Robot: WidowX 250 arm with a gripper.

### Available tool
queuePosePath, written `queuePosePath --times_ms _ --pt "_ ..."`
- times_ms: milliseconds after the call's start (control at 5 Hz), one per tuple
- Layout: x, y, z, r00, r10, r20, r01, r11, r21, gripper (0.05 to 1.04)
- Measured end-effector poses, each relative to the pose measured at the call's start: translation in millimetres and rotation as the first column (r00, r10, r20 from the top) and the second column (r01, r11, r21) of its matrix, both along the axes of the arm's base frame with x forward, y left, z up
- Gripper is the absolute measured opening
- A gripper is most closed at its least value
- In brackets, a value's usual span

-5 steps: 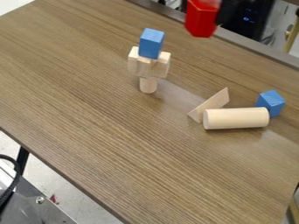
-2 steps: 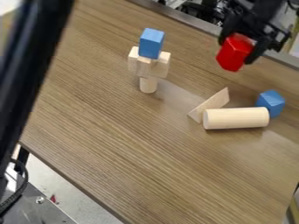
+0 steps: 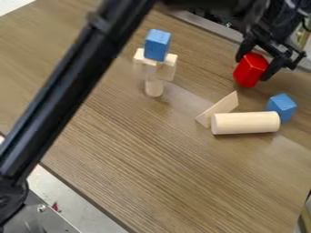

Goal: Put the red polygon on top of the blue cube and then place on the left side of wood pyramid

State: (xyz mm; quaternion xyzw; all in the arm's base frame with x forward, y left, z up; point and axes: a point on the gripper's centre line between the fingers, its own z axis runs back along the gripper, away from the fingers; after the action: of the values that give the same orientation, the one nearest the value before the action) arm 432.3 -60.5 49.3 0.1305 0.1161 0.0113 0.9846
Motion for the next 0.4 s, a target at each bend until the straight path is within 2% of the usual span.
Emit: queuePosePath --times_ms 200,400 --pt "2.9 13.9 -4.4 1.000 0.027 -0.009 -0.027 1.000 -0.004 0.751" --pt "0.2 19.3 -10.4 0.999 0.047 -0.017 -0.047 0.999 -0.023 0.817"
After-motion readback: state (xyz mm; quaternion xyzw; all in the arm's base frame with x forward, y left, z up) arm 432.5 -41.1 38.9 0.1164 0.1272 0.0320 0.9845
